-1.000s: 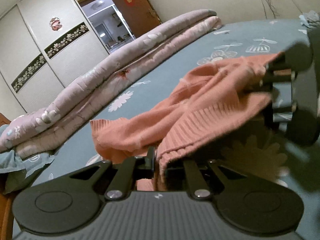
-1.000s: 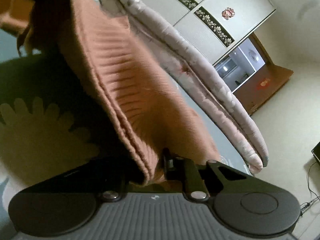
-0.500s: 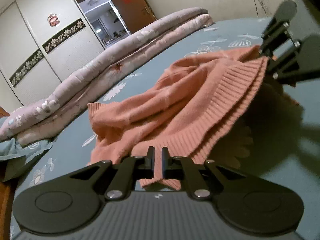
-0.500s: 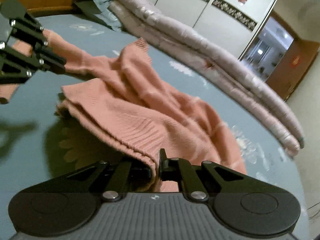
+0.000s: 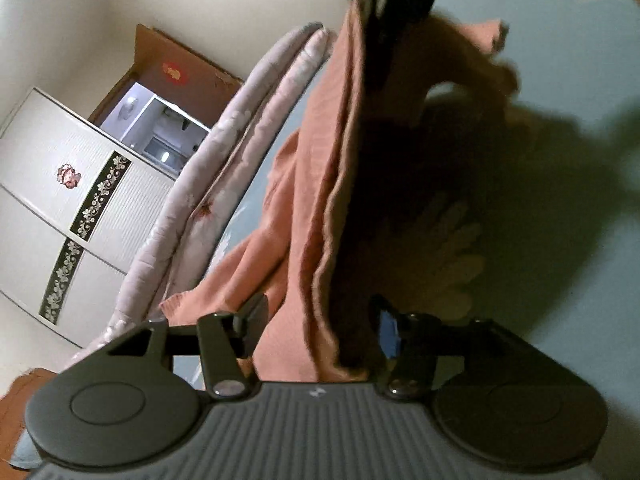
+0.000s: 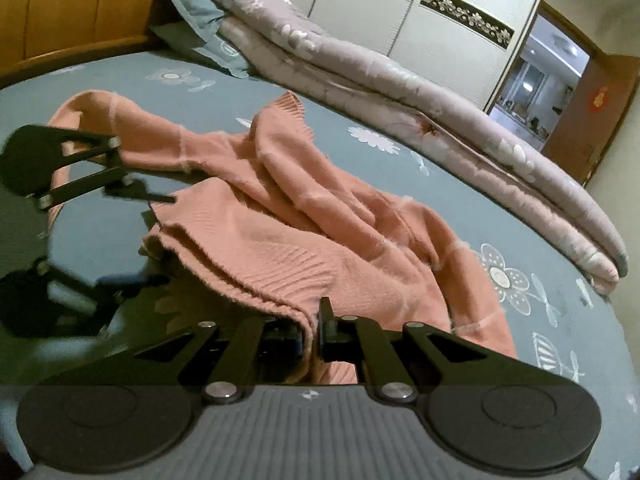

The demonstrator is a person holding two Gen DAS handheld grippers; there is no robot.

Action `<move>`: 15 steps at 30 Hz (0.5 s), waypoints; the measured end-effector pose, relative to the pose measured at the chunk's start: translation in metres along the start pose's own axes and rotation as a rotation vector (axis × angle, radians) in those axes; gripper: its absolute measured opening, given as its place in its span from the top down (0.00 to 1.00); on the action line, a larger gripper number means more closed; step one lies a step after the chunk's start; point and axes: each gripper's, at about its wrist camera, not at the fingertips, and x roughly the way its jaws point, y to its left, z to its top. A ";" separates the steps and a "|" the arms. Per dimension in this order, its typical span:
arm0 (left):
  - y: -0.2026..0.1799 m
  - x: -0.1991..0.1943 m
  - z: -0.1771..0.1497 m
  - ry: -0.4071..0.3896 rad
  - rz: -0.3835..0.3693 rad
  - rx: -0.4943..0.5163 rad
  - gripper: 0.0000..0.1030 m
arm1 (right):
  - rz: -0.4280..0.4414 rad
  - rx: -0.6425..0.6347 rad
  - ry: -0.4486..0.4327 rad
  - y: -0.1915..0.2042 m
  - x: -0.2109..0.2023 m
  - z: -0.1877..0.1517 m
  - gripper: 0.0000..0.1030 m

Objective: Fold clothes
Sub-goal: 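Lift the hem with both grippers and lay the sweater flat, then release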

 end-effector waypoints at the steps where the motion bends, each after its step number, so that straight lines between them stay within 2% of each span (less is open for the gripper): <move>1: 0.001 0.007 -0.002 0.013 0.007 0.010 0.44 | 0.003 -0.005 0.000 0.000 -0.001 -0.001 0.92; 4: 0.001 0.026 -0.006 0.040 0.015 0.048 0.44 | 0.010 -0.018 0.000 0.001 -0.003 -0.004 0.91; 6: 0.001 0.039 -0.008 0.061 0.014 0.068 0.66 | 0.015 -0.020 0.000 0.002 -0.005 -0.007 0.91; 7: 0.004 0.043 -0.007 0.086 -0.003 0.029 0.96 | 0.015 -0.019 -0.003 0.002 -0.006 -0.008 0.91; 10: 0.020 0.039 -0.006 0.115 -0.002 -0.153 0.95 | 0.012 -0.020 -0.008 0.004 -0.006 -0.014 0.91; 12: 0.026 0.028 -0.007 0.110 0.064 -0.179 0.95 | 0.009 -0.026 -0.010 0.007 -0.007 -0.018 0.91; 15: 0.035 0.000 -0.007 0.077 0.112 -0.251 0.95 | 0.002 -0.039 -0.019 0.011 -0.008 -0.025 0.92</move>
